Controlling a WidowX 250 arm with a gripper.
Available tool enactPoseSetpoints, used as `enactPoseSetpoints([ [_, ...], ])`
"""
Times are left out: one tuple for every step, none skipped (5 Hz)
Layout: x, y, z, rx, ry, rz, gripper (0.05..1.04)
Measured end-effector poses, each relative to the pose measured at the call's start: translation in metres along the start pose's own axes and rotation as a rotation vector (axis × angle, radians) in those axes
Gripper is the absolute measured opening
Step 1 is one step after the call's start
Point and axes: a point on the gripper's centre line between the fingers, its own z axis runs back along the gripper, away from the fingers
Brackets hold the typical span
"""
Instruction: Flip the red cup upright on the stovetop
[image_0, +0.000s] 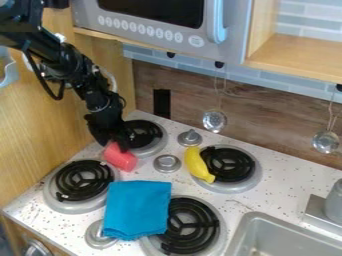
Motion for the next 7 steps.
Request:
enactPoseSetpoints([
  [0.001,-0.003,-0.001,-0.022,-0.009,-0.003,1.000],
  [-0.001,-0.006,-0.003,-0.039,-0.004,-0.006,1.000],
  [-0.005,-0.012,-0.007,-0.069,0.002,-0.005,1.000],
  [-0.009,-0.016,-0.009,-0.088,0.008,0.002,1.000],
  [-0.014,-0.020,-0.011,-0.107,0.013,0.006,1.001],
  [-0.015,-0.022,-0.012,-0.115,0.008,0.004,1.001],
  [-0.017,-0.024,-0.013,-0.125,0.010,-0.008,1.000],
])
